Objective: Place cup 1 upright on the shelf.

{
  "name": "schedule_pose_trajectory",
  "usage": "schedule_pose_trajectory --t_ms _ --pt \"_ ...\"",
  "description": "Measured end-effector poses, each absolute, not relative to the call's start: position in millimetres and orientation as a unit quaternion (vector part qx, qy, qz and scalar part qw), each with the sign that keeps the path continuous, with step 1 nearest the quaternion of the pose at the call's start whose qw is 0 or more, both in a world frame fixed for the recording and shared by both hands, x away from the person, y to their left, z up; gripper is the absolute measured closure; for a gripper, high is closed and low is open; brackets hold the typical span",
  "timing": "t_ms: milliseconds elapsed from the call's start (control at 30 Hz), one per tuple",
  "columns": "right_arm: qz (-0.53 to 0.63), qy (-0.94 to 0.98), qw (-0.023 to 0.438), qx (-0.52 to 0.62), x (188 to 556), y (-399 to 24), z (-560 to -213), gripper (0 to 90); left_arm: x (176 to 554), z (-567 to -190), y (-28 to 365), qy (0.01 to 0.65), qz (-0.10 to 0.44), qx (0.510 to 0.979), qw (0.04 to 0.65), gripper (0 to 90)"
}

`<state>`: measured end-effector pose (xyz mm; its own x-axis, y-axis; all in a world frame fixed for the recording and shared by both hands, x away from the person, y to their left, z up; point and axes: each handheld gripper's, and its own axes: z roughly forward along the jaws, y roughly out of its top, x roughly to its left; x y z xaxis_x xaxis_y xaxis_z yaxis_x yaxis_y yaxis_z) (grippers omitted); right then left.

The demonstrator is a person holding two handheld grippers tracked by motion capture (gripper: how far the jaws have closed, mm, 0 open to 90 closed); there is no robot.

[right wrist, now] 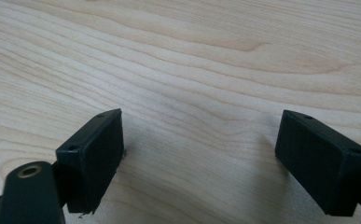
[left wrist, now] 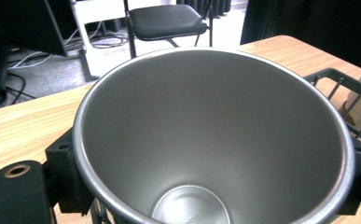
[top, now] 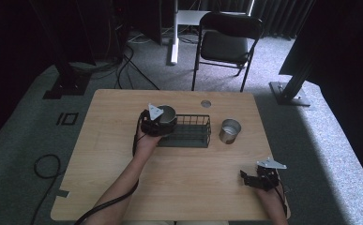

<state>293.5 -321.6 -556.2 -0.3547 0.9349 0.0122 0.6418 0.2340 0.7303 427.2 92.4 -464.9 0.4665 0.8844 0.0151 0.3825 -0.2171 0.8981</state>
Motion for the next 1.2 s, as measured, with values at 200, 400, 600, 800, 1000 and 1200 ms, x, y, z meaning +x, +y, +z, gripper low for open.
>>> schedule_pose_trajectory --t_ms 200,400,600,800,1000,1200 --pt "0.331 0.754 0.222 0.523 293.5 -321.5 -556.2 14.9 425.0 -458.9 95.8 0.425 0.276 0.725 0.466 2.3" --pt "0.331 0.754 0.222 0.523 293.5 -321.5 -556.2 14.9 419.0 -456.9 96.9 0.418 0.281 0.731 0.461 2.3" --pt "0.331 0.754 0.221 0.523 293.5 -321.5 -556.2 14.9 414.8 -457.4 100.7 0.416 0.285 0.732 0.459 0.3" --pt "0.330 0.754 0.221 0.523 293.5 -321.5 -556.2 14.9 410.3 -455.7 106.0 0.418 0.281 0.732 0.458 0.3" --pt "0.330 0.754 0.222 0.523 293.6 -321.4 -556.2 14.9 404.5 -457.5 113.9 0.421 0.277 0.732 0.458 0.3" --pt "0.330 0.754 0.222 0.523 293.6 -321.5 -556.2 14.9 396.4 -456.6 121.6 0.419 0.277 0.729 0.465 0.4"
